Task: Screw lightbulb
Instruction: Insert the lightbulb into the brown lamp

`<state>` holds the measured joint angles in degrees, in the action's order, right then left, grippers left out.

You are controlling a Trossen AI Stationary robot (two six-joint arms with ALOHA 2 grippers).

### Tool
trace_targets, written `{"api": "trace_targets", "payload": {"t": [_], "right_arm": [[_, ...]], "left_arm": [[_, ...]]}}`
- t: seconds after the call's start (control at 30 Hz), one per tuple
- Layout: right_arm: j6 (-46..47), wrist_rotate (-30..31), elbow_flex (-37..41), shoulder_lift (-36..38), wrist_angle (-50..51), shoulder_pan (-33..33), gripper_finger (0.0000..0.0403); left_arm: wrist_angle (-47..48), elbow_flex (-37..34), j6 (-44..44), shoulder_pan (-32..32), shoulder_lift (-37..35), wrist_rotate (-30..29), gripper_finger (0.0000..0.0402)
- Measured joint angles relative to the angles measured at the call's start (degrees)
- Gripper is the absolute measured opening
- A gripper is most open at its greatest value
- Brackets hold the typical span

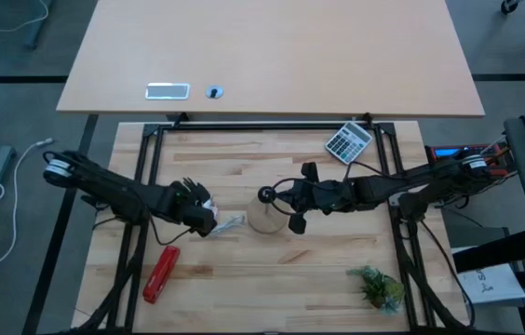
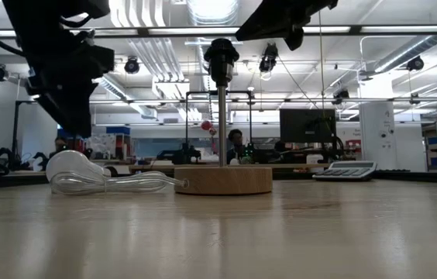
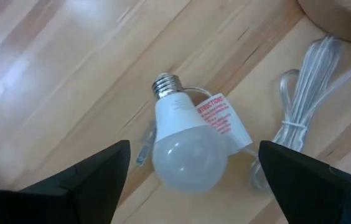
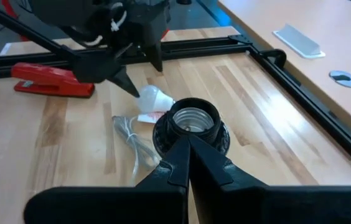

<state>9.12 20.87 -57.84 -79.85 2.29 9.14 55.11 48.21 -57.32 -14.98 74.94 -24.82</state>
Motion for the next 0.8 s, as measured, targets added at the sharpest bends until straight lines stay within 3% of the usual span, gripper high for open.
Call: {"api": "trace_targets", "payload": {"t": [0.53, 0.8], "right_arm": [[-0.8, -0.4, 0.0, 0.0, 0.0, 0.0, 0.0], [-0.8, -0.4, 0.0, 0.0, 0.0, 0.0, 0.0]], "left_arm": [[-3.5, -3.0, -1.4, 3.3, 7.9, 2.2, 0.0338], [-6.6, -3.7, 3.3, 3.4, 10.6, 4.8, 0.0313]]}}
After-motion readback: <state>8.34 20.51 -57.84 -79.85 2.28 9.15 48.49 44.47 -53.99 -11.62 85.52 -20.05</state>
